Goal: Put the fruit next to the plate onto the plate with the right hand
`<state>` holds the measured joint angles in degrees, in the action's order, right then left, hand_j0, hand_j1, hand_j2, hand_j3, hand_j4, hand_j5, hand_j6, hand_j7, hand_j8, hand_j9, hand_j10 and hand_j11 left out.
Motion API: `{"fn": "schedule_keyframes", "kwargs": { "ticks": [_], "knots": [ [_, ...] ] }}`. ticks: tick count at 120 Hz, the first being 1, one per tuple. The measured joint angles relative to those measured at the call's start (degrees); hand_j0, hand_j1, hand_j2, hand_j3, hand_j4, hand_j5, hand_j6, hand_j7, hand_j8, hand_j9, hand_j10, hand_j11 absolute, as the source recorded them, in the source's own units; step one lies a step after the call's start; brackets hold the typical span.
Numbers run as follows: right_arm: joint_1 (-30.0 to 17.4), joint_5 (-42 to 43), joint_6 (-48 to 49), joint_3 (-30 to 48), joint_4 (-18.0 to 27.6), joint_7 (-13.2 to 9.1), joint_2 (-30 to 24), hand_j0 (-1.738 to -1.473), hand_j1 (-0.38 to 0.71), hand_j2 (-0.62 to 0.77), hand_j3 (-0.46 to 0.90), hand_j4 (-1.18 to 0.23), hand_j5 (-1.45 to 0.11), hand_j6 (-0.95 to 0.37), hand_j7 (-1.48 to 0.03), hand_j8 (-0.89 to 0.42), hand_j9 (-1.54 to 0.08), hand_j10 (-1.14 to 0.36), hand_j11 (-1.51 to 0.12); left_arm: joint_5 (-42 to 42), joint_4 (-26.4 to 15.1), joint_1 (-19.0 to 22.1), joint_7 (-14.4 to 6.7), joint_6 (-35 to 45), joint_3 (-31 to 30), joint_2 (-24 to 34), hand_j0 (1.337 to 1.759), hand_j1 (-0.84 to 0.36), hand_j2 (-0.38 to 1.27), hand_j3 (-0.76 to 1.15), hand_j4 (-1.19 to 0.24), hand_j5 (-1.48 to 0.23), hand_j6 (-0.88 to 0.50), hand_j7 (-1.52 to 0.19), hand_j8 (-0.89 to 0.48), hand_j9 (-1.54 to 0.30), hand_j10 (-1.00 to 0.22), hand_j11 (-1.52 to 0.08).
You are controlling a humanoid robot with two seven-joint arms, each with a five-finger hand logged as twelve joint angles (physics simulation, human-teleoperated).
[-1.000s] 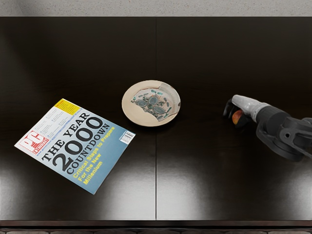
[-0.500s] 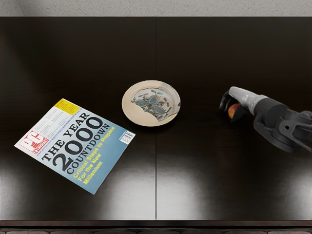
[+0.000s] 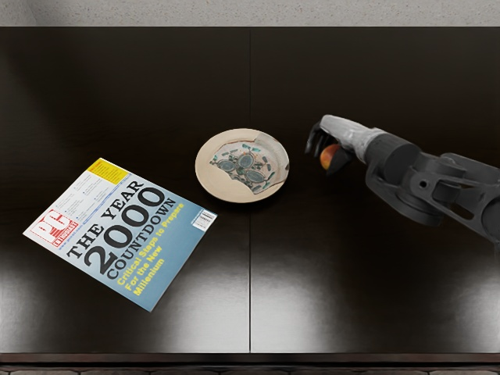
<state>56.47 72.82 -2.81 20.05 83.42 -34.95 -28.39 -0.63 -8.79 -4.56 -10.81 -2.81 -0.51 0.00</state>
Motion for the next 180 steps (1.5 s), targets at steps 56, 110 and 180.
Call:
{"fn": "schedule_keyframes", "kwargs": {
  "ticks": [56, 110, 180],
  "knots": [
    [3.3, -0.1, 0.2, 0.0, -2.5, 0.0, 8.2, -1.655, 0.28, 0.21, 0.00, -0.69, -0.94, -0.70, -0.92, -0.43, -0.94, -0.46, -0.94, 0.0, 0.0, 0.1, 0.0, 0.0, 0.0, 0.0, 1.658, 0.34, 0.00, 0.00, -0.01, -0.01, -0.01, -0.01, -0.01, -0.01, -0.01, -0.01],
    [6.4, -0.1, 0.3, -0.1, -10.4, 0.0, 17.9, -1.654, 0.27, 0.20, 0.00, -0.71, -0.97, -0.73, -0.94, -0.43, -0.98, -0.45, -0.97, 0.0, 0.0, 0.0, 0.0, 0.0, 0.0, 0.0, 1.658, 0.34, 0.00, 0.00, -0.01, -0.01, -0.01, -0.01, -0.01, -0.01, -0.01, -0.01],
    [3.9, 0.4, 0.1, -1.1, -13.7, 0.0, 20.9, -1.653, 0.27, 0.20, 0.00, -0.71, -0.98, -0.73, -0.95, -0.42, -0.98, -0.45, -0.97, 0.0, 0.0, 0.1, 0.0, 0.0, 0.0, 0.0, 1.658, 0.34, 0.00, 0.00, -0.01, -0.01, -0.01, -0.01, -0.01, -0.01, -0.01, -0.01]
  ]
}}
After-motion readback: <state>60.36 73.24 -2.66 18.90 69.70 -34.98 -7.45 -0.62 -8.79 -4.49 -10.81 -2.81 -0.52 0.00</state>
